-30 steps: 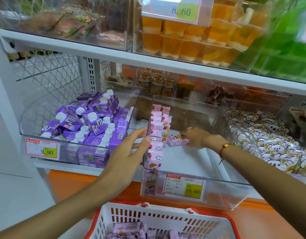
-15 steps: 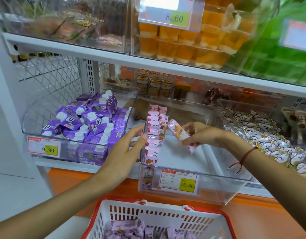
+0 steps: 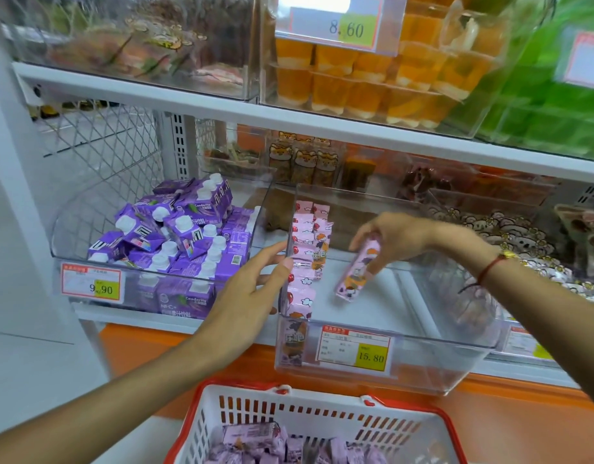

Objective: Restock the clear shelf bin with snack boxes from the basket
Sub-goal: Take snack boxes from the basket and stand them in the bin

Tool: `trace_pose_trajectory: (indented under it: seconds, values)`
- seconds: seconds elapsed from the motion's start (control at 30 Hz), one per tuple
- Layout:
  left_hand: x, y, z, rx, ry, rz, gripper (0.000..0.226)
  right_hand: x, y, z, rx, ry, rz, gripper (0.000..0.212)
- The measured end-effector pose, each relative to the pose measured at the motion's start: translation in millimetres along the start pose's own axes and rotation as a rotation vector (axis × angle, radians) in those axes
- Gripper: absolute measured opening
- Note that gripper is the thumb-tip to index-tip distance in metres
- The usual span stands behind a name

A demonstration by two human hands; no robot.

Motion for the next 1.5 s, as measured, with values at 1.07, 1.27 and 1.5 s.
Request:
trace_pose_trajectory:
  seconds: [1.07, 1.27, 1.5]
  values:
    - [0, 0, -2, -0.008, -0.002, -0.004, 0.022, 17, -31, -55, -0.186, -0.88, -0.361, 0.056]
    - [5, -4, 1, -0.023, 0.031, 0.042, 0.02, 16, -20, -54, -0.181, -0.804, -0.356, 0.058]
    - [-9, 3, 14, -0.129, -0.019, 0.024, 0.024, 23, 8, -40, -0.244, -0.659, -0.341, 0.058]
Point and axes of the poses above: each hand's wrist, its own y-axis away from the middle knuckle, its own z-axis out of the back of the hand, x = y × z, the point moved 7 cm from there along -y, towards the middle knuckle, and after that the axes turned 10 degrees about -x, right-handed, at the moved point
